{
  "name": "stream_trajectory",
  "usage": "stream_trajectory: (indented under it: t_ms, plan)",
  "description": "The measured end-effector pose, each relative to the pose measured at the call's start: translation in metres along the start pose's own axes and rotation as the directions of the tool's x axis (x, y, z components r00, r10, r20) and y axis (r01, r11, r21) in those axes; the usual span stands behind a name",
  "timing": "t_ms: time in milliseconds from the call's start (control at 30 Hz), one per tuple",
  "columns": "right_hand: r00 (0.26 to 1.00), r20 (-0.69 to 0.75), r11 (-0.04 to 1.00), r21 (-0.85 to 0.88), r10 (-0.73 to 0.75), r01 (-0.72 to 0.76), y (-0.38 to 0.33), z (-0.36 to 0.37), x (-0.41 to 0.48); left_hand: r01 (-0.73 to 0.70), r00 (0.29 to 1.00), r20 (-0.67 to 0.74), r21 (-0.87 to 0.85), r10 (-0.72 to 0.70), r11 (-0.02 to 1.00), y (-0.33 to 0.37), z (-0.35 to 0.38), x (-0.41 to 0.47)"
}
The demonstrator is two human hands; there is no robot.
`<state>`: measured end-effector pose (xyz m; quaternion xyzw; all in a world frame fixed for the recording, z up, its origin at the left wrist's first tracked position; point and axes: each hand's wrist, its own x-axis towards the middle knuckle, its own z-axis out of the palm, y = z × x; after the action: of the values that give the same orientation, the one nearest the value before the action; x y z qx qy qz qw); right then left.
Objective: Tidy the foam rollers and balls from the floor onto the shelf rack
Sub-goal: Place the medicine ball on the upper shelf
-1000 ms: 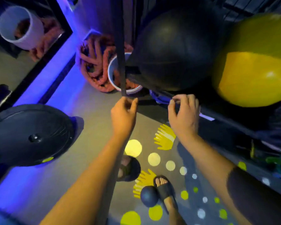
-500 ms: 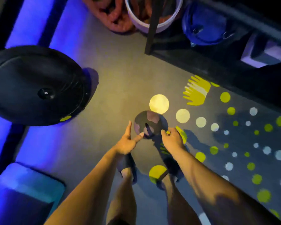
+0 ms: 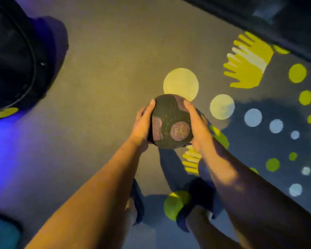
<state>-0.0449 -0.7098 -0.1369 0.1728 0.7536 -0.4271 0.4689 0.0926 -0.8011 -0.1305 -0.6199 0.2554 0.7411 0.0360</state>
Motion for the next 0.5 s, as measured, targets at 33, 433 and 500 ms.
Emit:
stream_trajectory:
  t_ms: [33, 433, 500]
  plan:
    - [1.0, 0.001, 1.0, 0.031, 0.001, -0.001, 0.0, -0.009, -0.01, -0.01, 1.0, -0.023, -0.012, 0.01, 1.0, 0.003, 0.009, -0.017]
    - [0.992, 0.126, 0.969, 0.243, 0.02, -0.051, -0.25, -0.131, -0.416, -0.306, 0.941, -0.133, 0.065, 0.313, 0.95, 0.188, 0.102, -0.46]
    - [0.982, 0.163, 0.954, 0.299, -0.091, 0.039, -0.32, -0.152, -0.481, -0.414, 0.895, -0.15, 0.067, 0.42, 0.908, 0.239, 0.125, -0.537]
